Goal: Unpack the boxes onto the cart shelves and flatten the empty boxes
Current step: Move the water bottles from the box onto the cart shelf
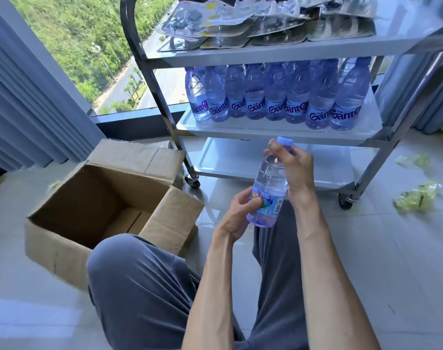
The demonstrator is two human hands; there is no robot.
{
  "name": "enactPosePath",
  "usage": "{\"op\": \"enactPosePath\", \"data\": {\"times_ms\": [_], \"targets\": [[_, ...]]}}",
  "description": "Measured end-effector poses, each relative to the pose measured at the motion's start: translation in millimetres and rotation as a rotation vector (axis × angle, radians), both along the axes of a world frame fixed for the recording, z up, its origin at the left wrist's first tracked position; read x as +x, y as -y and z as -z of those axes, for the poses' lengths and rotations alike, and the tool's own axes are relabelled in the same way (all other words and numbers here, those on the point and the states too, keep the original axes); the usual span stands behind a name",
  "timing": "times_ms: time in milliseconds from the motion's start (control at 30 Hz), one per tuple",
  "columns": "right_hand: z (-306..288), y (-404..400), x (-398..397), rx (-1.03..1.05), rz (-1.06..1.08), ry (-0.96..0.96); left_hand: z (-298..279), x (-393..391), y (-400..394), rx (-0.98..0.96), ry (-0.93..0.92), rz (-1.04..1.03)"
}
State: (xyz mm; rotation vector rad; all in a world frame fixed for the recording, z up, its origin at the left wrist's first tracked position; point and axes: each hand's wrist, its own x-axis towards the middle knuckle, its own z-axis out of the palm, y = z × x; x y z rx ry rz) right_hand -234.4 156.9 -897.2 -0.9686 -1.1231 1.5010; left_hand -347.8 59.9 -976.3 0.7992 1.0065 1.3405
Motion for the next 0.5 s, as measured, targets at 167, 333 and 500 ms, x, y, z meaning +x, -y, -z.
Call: {"op": "enactPosePath", "data": {"times_ms": [167, 333, 500], "targets": [[0.2, -14.6, -18.1, 0.071, 0.028, 0.394, -6.3, 6.9, -43.9, -0.038, -0.332, -0.449], [-13.0, -44.8, -32.8, 0.206, 0.009, 0.583, -5.5, -0.7, -74.4, -0.031, -0.479, -0.389], [-16.8, -87.1, -34.9, 0.196, 0.06, 0.359, -21.4, -24.8, -109.1, 0.113, -0.354, -0.226]]}}
